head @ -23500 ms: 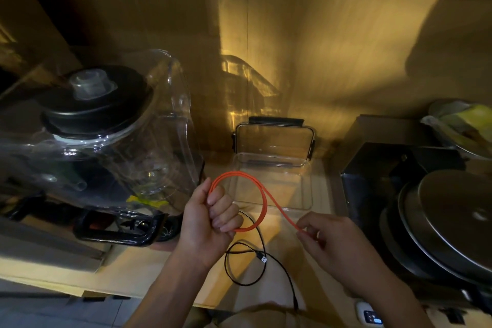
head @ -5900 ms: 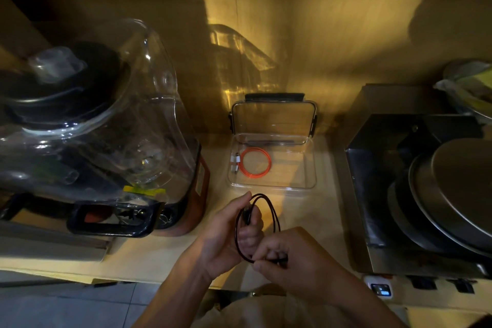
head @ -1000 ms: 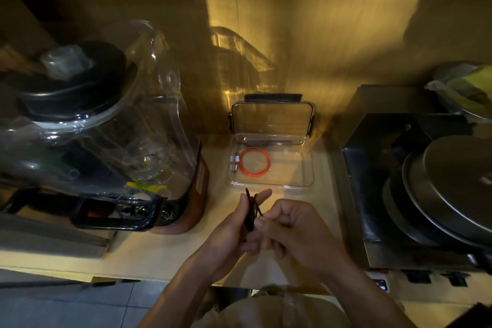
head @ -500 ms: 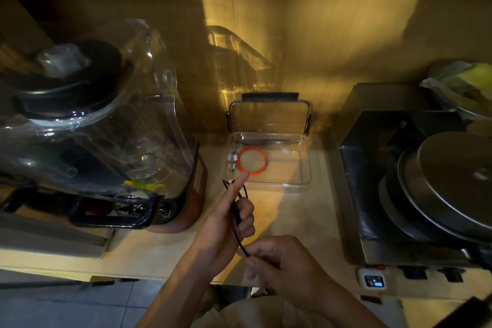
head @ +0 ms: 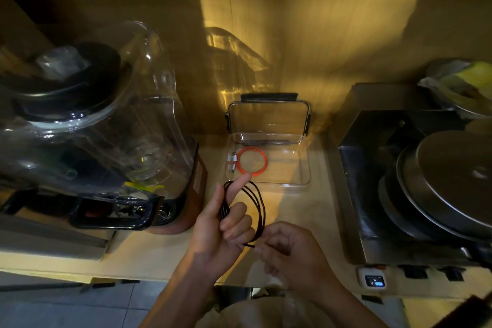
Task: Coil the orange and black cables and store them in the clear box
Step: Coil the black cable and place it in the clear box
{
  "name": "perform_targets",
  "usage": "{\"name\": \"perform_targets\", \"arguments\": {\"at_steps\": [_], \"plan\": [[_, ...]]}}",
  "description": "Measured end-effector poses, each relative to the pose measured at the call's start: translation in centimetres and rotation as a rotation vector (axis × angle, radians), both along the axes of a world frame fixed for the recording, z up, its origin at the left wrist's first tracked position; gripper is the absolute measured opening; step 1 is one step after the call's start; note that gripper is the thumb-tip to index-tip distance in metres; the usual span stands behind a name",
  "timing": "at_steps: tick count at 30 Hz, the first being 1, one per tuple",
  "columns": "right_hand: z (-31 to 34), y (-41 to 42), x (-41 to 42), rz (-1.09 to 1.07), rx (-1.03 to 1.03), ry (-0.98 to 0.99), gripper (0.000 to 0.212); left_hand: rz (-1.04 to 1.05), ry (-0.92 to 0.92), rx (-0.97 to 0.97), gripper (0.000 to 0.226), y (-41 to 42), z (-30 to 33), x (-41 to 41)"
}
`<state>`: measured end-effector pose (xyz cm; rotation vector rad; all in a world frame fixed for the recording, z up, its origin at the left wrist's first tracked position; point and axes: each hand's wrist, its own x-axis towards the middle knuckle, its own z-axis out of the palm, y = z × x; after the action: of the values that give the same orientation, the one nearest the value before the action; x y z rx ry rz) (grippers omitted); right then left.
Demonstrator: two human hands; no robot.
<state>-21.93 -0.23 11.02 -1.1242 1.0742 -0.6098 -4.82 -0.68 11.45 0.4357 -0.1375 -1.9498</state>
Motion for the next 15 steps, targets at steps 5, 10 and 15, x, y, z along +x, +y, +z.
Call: {"name": "perform_targets", "arguments": {"at_steps": [5, 10, 15], "plan": [[0.21, -0.29, 0.29, -0.158, 0.088, -0.22, 0.055, -0.096, 0.137, -0.022, 0.049, 0.06, -0.4, 0.12], [-0.05, 0.17, 0.85, -0.224, 0.105, -0.369, 0.073, -0.106, 0.189, -0.023, 0.047, -0.03, -0.42, -0.03], [-0.39, -0.02, 0.86, -0.16, 0.148, -0.431, 0.049, -0.092, 0.157, -0.038, 0.049, -0.33, -0.22, -0.35]]}}
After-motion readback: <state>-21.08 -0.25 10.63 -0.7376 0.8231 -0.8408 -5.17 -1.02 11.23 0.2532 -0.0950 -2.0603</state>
